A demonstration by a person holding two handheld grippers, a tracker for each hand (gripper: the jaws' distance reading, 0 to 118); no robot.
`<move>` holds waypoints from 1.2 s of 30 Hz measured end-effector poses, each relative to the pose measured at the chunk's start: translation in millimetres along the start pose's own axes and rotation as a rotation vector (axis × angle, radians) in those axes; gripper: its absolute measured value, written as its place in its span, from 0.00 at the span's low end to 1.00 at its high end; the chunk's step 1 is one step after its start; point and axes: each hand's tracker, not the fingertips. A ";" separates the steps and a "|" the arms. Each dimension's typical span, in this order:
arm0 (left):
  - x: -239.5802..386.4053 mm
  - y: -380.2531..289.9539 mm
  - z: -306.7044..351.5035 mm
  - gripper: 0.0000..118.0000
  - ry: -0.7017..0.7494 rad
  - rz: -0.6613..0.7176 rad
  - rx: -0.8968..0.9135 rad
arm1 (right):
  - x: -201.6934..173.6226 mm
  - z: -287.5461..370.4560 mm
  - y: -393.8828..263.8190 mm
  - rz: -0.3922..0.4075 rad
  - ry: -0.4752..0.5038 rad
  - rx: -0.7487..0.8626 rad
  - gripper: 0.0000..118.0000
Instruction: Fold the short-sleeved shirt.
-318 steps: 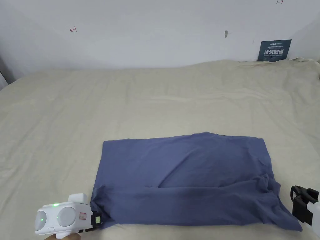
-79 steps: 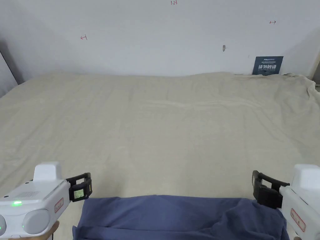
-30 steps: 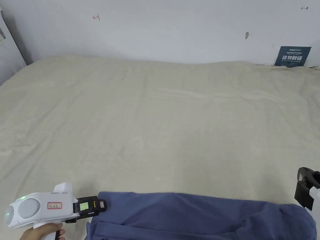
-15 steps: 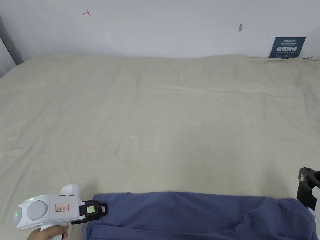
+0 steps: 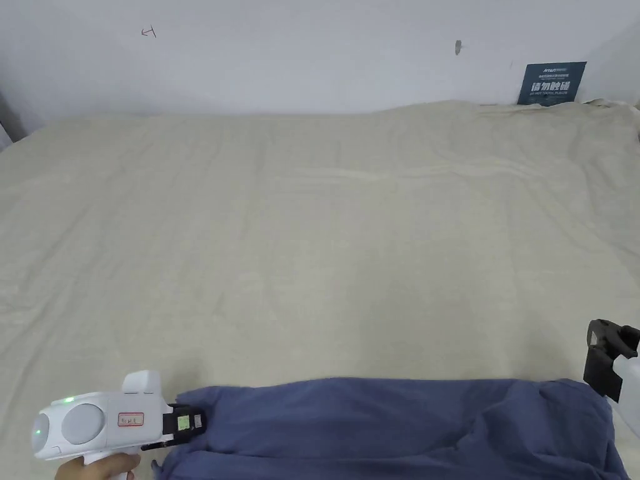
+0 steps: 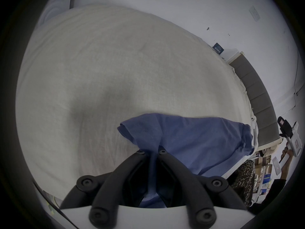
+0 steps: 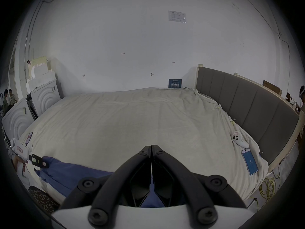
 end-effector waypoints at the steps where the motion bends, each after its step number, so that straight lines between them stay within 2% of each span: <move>1: -0.3 1.9 4.8 0.03 0.002 0.003 0.002 | 0.6 0.3 0.5 -0.001 0.001 0.001 0.00; 8: 2.4 12.5 42.0 0.02 0.033 -0.029 0.013 | 4.9 3.2 2.6 -0.010 0.014 0.018 0.00; 17: -10.3 21.9 80.5 0.02 0.152 0.033 0.023 | 11.7 9.7 2.5 -0.018 0.037 0.034 0.00; 21: 27.2 27.3 85.2 0.02 0.122 0.050 0.014 | 14.6 12.6 -0.4 -0.023 0.044 0.038 0.00; 26: 99.6 36.2 77.1 0.02 -0.064 -0.009 -0.027 | 19.8 16.8 -4.4 -0.039 0.051 0.043 0.00; 30: 158.0 37.8 47.1 0.02 -0.147 -0.098 -0.063 | 26.7 19.0 -7.9 -0.057 0.050 0.042 0.00; 36: 219.5 28.6 -17.9 0.03 -0.173 -0.139 -0.129 | 43.6 21.4 -11.9 -0.073 0.036 0.046 0.00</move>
